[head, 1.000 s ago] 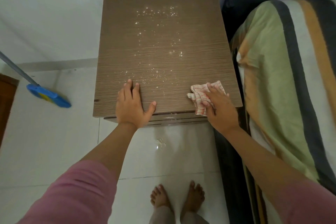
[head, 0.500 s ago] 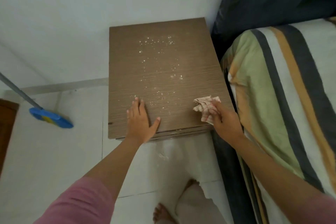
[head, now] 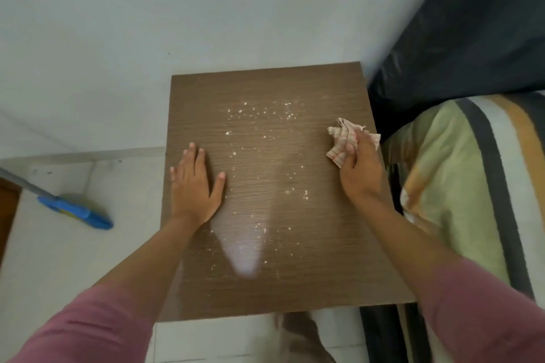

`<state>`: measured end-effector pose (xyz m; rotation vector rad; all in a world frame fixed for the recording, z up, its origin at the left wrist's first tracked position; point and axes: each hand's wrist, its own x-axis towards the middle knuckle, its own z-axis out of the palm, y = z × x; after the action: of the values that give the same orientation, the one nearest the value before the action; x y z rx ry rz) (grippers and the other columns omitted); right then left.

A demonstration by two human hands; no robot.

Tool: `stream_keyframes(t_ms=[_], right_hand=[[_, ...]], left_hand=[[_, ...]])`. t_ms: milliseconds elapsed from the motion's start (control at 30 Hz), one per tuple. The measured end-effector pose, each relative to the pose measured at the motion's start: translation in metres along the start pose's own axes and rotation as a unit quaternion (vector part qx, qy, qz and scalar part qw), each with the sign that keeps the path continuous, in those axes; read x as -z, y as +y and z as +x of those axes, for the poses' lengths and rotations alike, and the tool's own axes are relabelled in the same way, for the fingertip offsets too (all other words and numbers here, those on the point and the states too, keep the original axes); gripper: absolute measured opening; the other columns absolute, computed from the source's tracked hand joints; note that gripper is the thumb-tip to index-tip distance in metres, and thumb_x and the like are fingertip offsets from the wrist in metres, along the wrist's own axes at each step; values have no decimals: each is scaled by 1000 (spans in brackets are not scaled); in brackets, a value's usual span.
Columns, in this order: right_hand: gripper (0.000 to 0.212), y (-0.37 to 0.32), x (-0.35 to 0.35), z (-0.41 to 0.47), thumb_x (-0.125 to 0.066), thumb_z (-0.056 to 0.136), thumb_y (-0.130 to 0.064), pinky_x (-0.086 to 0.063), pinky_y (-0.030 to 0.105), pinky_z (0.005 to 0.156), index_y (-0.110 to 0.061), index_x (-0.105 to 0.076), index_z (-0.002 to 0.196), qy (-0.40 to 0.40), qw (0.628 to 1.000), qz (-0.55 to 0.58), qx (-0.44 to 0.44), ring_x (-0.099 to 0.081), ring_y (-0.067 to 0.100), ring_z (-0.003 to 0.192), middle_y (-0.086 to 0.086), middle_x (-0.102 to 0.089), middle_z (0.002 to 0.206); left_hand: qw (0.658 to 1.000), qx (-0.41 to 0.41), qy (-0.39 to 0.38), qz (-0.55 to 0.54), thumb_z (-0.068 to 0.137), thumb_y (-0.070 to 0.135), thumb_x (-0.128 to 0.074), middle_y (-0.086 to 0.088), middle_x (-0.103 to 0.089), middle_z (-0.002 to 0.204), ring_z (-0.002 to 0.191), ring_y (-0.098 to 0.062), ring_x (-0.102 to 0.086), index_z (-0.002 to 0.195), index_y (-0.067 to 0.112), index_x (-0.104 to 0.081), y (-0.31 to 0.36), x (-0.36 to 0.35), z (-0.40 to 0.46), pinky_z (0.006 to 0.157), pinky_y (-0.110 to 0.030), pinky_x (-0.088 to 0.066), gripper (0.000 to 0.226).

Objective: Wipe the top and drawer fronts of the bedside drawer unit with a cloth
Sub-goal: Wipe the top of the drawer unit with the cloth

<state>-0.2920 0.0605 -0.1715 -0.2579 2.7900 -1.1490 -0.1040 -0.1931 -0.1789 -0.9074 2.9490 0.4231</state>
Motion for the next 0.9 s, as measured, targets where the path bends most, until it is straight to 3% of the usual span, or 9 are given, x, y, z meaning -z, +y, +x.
stream_keyframes(t_ms=[133, 267, 567, 900], right_hand=[[49, -8, -22, 57, -39, 97, -22, -3, 49, 114, -17, -30, 145, -14, 997, -75, 2, -17, 22, 144, 7, -26, 154], [50, -22, -42, 101, -35, 96, -29, 0, 55, 113, -21, -28, 145, -16, 986, -167, -8, -11, 25, 144, 3, -18, 157], [53, -60, -73, 150, -40, 92, -32, 2, 53, 113, -31, -29, 145, -57, 982, -176, 37, -9, 25, 145, 3, -14, 158], [47, -58, -72, 140, -43, 94, -40, -1, 49, 114, -39, -36, 140, -178, 949, -172, 196, -6, 15, 145, -6, -13, 157]], left_hand=[[1000, 1, -8, 18, 92, 53, -28, -7, -12, 158, 144, -25, -11, 148, 8, -22, -3, -10, 4, 114, -52, -10, 72], [1000, 7, -16, 16, 90, 55, -28, -3, -6, 158, 145, -20, -5, 149, 10, -20, -4, -9, 6, 114, -47, -9, 74], [999, 24, -29, 11, 88, 54, -32, -1, -8, 158, 145, -18, -5, 149, 11, -21, -2, -7, 7, 114, -46, -10, 75], [999, 30, -31, 14, 87, 55, -32, -1, -7, 158, 145, -18, -5, 149, 12, -21, 1, -6, 8, 115, -44, -8, 76]])
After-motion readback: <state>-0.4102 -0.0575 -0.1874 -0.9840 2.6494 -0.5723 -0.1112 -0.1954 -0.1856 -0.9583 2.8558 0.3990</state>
